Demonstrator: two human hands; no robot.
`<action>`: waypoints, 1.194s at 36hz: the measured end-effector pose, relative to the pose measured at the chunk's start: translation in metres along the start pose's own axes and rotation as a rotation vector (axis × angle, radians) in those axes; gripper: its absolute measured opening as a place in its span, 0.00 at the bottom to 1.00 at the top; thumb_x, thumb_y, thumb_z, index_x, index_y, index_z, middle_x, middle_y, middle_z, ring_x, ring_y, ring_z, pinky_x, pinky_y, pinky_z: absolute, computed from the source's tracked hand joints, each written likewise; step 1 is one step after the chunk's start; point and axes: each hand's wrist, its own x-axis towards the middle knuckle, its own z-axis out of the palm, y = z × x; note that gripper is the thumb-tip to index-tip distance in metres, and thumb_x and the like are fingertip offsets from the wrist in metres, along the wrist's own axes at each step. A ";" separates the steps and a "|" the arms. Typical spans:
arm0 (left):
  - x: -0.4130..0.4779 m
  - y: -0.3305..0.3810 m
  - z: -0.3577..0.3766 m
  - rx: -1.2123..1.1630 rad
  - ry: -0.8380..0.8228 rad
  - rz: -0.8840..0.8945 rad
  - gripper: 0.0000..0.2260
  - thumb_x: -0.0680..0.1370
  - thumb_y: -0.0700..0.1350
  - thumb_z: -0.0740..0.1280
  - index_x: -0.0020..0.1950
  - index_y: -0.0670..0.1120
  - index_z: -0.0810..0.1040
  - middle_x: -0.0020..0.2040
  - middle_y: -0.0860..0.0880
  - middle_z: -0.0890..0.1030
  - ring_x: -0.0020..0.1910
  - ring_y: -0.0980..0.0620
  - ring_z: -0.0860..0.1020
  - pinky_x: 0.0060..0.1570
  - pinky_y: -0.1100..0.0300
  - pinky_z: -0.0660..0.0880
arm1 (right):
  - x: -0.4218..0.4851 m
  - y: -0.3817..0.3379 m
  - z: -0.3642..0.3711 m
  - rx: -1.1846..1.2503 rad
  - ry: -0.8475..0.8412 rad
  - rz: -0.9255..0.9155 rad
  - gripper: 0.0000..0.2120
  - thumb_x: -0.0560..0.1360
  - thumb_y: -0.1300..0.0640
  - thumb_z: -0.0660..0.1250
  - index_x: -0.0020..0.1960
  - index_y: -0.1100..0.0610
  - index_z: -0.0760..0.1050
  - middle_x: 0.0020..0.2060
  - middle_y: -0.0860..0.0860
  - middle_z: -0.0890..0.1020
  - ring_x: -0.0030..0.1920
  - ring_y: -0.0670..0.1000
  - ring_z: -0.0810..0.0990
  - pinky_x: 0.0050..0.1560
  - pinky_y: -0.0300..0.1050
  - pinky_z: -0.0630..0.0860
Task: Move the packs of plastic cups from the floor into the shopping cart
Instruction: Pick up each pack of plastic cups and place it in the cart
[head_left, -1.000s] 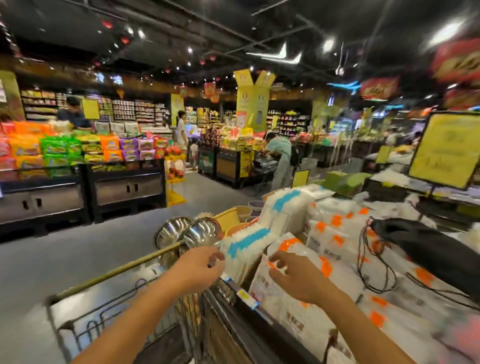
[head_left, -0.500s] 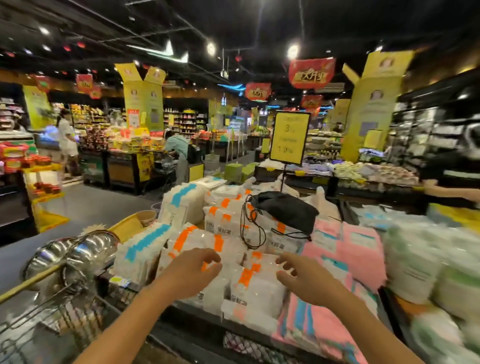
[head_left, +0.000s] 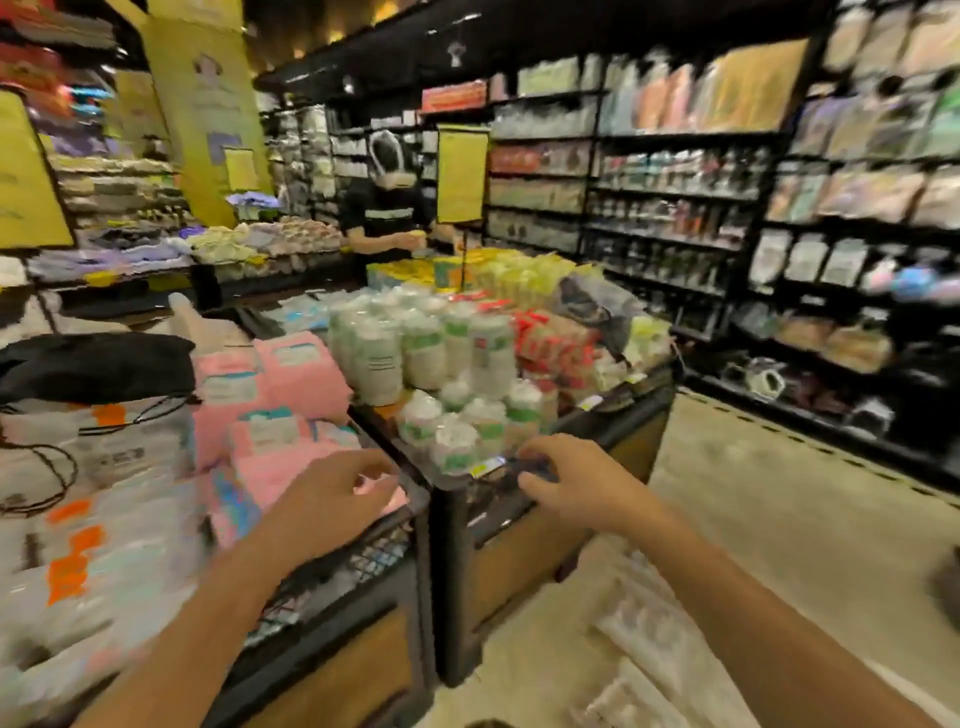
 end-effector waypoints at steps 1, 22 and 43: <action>0.003 0.016 0.015 -0.019 -0.035 0.038 0.06 0.78 0.54 0.65 0.54 0.59 0.78 0.51 0.61 0.80 0.52 0.59 0.78 0.52 0.60 0.72 | -0.017 0.018 -0.004 -0.024 0.016 0.053 0.17 0.81 0.47 0.64 0.68 0.52 0.76 0.64 0.50 0.81 0.60 0.52 0.80 0.58 0.48 0.77; -0.029 0.335 0.251 0.003 -0.477 0.542 0.14 0.80 0.54 0.62 0.63 0.52 0.77 0.57 0.54 0.80 0.56 0.53 0.78 0.55 0.57 0.75 | -0.351 0.254 -0.100 -0.009 0.309 0.714 0.21 0.81 0.46 0.65 0.71 0.51 0.74 0.63 0.50 0.80 0.60 0.51 0.80 0.59 0.46 0.76; 0.018 0.383 0.352 0.141 -0.425 0.531 0.14 0.80 0.52 0.61 0.64 0.51 0.76 0.59 0.52 0.80 0.52 0.56 0.76 0.52 0.58 0.73 | -0.334 0.394 -0.075 0.059 0.221 0.772 0.20 0.82 0.49 0.63 0.73 0.52 0.73 0.62 0.53 0.82 0.63 0.56 0.79 0.60 0.51 0.76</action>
